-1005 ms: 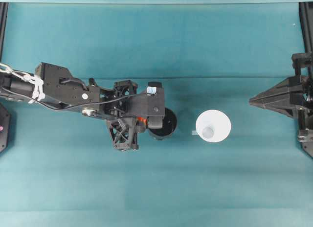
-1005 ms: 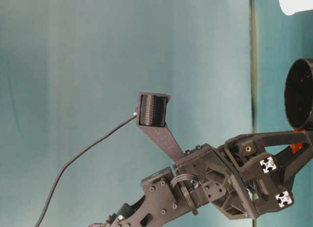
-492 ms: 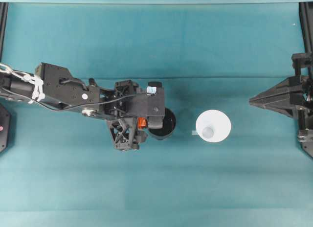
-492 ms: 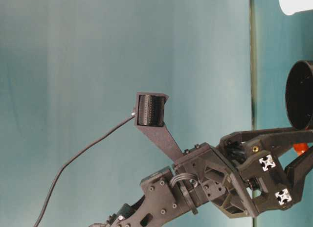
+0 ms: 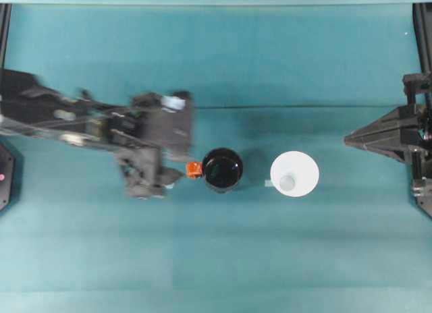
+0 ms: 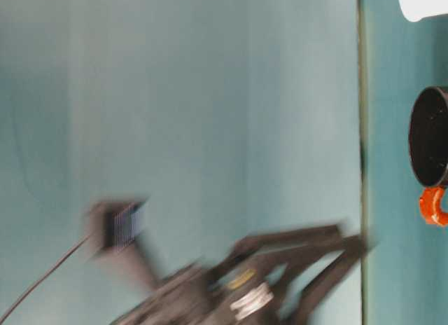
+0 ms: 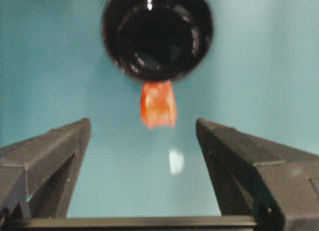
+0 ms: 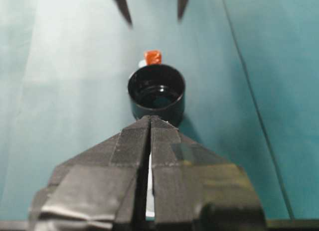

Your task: Put the paper cup into the moved red handle cup holder.

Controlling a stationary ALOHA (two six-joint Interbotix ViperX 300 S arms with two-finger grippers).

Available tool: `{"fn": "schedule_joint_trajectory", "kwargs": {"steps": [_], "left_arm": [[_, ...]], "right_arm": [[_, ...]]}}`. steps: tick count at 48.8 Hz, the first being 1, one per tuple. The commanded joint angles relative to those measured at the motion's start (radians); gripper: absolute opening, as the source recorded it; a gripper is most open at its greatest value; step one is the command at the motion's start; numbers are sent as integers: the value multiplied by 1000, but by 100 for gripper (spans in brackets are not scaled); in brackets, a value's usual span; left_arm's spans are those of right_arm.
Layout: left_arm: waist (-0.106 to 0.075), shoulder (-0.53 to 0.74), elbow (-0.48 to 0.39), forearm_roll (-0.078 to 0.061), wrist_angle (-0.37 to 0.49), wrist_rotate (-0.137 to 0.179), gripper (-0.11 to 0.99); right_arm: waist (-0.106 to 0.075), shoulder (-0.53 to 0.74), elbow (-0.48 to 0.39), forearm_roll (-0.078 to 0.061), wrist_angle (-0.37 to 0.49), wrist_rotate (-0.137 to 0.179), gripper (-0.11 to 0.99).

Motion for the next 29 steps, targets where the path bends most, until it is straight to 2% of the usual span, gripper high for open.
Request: {"fn": "schedule_joint_trajectory", "kwargs": {"steps": [1,11,17,19,21,29], "left_arm": [[-5,-114,18,2,9,5,93],[-20,-268,87,2,2,6,92],[-35,-339,133,2,2,3,92],[-41,-357,147,2,2,3,92],[-46,-377,160,0,2,2,92],[-52,-425,189,2,0,-5,92]], "right_arm": [[-2,5,-15,3,-6,6,-10],[-2,11,-14,3,6,8,-10],[-6,31,-12,8,77,15,-10],[-15,40,-14,14,110,37,-10],[-28,49,-15,12,137,64,-10],[-91,91,-41,11,202,209,-9]]}}
